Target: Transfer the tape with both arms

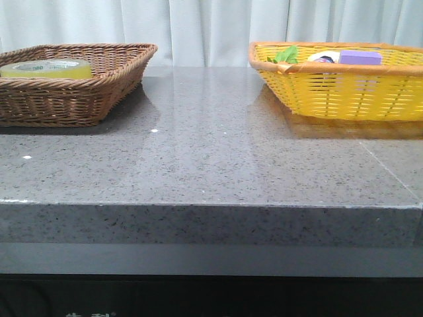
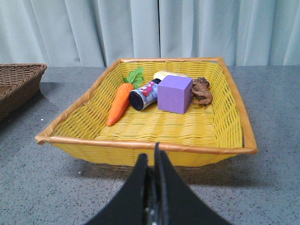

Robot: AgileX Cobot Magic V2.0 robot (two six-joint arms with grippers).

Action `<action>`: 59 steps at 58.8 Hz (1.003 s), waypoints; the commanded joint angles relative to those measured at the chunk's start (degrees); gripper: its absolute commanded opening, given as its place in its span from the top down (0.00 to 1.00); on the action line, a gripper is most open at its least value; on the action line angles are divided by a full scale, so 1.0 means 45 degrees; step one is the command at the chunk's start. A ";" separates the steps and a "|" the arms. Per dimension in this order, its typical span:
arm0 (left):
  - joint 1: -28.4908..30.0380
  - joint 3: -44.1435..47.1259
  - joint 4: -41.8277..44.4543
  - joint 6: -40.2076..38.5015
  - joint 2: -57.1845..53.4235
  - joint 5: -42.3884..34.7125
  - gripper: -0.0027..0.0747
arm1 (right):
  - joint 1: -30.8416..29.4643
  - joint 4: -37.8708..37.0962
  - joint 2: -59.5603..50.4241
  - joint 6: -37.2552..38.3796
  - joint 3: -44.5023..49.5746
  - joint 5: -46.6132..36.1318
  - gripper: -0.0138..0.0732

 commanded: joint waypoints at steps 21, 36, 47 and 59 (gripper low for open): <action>0.0425 0.3545 -0.0195 -0.0019 -0.3889 -0.2308 0.99 | -0.0057 0.0102 0.0131 -0.0072 -0.0318 -0.0958 0.94; 0.0425 0.5174 -0.0202 -0.0041 -0.4246 -0.3336 0.99 | -0.0057 0.0102 0.0131 -0.0072 -0.0318 -0.0942 0.94; 0.0425 0.6281 -0.0202 -0.0143 -0.4246 -0.4024 0.99 | -0.0057 0.0102 0.0131 -0.0072 -0.0318 -0.0942 0.94; 0.0425 0.6518 -0.0367 -0.0179 -0.4246 -0.4085 0.99 | -0.0057 0.0102 0.0131 -0.0072 -0.0318 -0.0942 0.94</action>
